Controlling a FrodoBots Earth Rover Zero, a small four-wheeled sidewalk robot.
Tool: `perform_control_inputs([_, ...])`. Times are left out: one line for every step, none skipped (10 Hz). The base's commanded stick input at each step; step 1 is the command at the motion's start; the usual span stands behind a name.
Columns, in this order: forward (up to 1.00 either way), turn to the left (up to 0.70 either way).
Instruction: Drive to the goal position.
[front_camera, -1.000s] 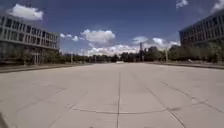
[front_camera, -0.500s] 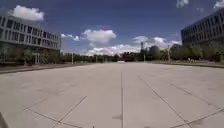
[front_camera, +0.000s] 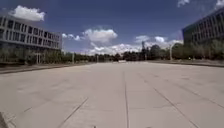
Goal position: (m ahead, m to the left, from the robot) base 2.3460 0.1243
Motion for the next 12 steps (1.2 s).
perform_control_inputs([0.7, 0.0])
perform_control_inputs([0.7, 0.0])
perform_control_inputs([0.7, 0.0])
perform_control_inputs([0.7, 0.0])
perform_control_inputs([0.7, 0.0])
perform_control_inputs([0.7, 0.0])
perform_control_inputs([0.7, 0.0])
perform_control_inputs([0.7, 0.0])
perform_control_inputs([0.7, 0.0])
perform_control_inputs([0.7, 0.0])
perform_control_inputs([0.7, 0.0])
perform_control_inputs([0.7, 0.0])
